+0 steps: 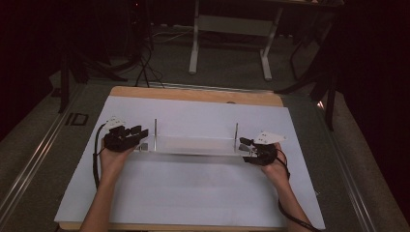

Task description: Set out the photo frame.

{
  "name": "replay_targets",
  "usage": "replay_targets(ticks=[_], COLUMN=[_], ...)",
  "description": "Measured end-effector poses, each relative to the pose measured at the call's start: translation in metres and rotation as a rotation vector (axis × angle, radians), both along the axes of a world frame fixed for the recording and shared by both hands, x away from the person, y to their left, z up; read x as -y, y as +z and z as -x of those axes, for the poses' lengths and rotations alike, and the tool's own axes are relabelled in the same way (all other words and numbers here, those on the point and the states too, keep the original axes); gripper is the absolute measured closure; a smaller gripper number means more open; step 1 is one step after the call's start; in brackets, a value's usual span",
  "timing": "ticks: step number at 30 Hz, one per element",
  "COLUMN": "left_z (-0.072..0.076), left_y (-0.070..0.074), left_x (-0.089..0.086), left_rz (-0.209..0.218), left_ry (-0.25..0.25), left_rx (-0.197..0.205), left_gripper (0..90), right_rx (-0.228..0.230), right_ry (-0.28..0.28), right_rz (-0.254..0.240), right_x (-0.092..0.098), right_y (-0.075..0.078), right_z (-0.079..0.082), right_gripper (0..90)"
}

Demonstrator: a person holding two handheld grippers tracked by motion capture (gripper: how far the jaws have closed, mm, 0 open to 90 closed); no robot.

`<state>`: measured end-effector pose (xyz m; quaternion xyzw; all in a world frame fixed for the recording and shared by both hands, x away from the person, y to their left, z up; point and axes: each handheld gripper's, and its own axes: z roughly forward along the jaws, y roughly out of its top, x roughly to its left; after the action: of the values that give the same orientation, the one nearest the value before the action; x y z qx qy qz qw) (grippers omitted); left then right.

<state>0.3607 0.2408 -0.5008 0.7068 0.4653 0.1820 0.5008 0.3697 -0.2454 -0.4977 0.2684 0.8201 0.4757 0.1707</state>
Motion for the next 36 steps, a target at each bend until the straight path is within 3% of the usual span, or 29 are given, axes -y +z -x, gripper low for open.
replay_targets(ticks=[8, 13, 25, 36], left_z=[0.006, 0.01, 0.013, 0.002], left_y=[0.0, -0.002, -0.001, 0.009], left_x=[-0.004, -0.006, 0.003, 0.025], left_rz=[-0.013, -0.045, -0.073, -0.06], left_ry=[0.006, -0.017, -0.083, -0.104], left_rx=[0.016, 0.021, 0.062, 0.114], left_gripper=[57.1, 57.1, 55.4, 40.9], right_rx=[-0.015, -0.024, -0.041, -0.04], right_ry=[-0.026, -0.039, -0.069, -0.084], right_rz=[-0.033, -0.054, -0.095, -0.108], right_x=[0.0, 0.0, 0.0, 0.0], right_y=[0.005, 0.007, 0.012, 0.013], right_z=[-0.007, -0.011, -0.023, -0.026], right_gripper=[50.5, 50.5, 51.2, 51.2])
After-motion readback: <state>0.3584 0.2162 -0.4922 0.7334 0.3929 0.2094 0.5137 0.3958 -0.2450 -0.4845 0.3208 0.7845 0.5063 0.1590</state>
